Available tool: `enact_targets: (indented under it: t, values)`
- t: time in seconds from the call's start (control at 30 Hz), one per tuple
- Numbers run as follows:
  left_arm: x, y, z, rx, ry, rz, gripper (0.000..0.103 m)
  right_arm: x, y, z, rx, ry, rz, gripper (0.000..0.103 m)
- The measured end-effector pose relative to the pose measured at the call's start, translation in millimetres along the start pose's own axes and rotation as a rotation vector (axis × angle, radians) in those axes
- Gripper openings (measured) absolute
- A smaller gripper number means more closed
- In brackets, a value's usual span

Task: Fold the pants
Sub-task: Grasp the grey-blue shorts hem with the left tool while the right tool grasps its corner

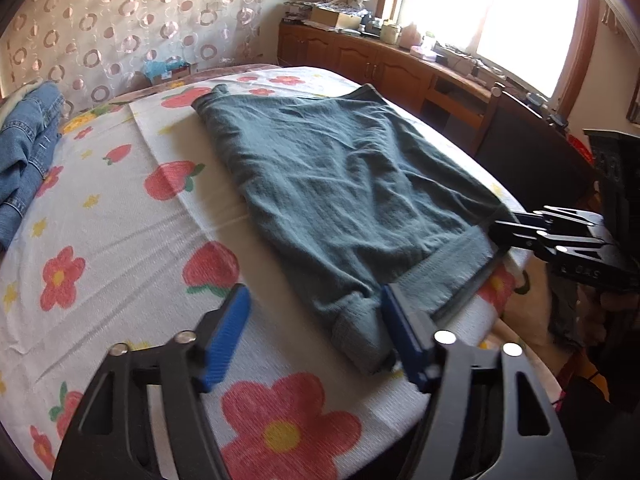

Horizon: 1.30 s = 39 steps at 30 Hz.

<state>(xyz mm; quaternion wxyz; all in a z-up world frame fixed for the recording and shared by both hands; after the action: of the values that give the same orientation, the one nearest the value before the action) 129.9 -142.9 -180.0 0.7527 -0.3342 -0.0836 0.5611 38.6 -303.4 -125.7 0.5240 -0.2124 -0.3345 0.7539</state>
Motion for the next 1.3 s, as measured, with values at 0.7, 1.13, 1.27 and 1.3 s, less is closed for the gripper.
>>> enact_targets:
  t: [0.7, 1.13, 1.27, 1.3]
  values:
    - [-10.1, 8.0, 5.8, 0.021, 0.059, -0.038, 0.045, 0.1, 0.2, -0.3, -0.004, -0.006, -0.004, 0.029]
    - [-23.3, 8.5, 7.8, 0.008, 0.092, -0.064, 0.021, 6.5, -4.0, 0.6, -0.014, -0.031, 0.011, 0.015]
    - [-22.6, -0.1, 15.4, -0.017, 0.098, -0.045, 0.017, 7.8, -18.6, 4.2, -0.041, -0.036, 0.026, 0.014]
    - [-23.3, -4.4, 20.3, -0.031, 0.1, -0.046, 0.017, 9.3, -24.5, 7.3, -0.055, -0.038, 0.036, 0.014]
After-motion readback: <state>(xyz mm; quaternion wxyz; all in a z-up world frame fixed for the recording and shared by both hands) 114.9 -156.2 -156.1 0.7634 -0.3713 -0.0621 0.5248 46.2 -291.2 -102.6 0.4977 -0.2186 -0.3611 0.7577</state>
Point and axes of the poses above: each gripper's, at about its wrist camera, not at the fingertips, and z roughly against the way its jaws point, x to its left, y to its underside, the point moved 10 cm from there along -z, roughly the way its jaws point, and after that the axes turned 10 degrees about z, right-handed, at the moved point
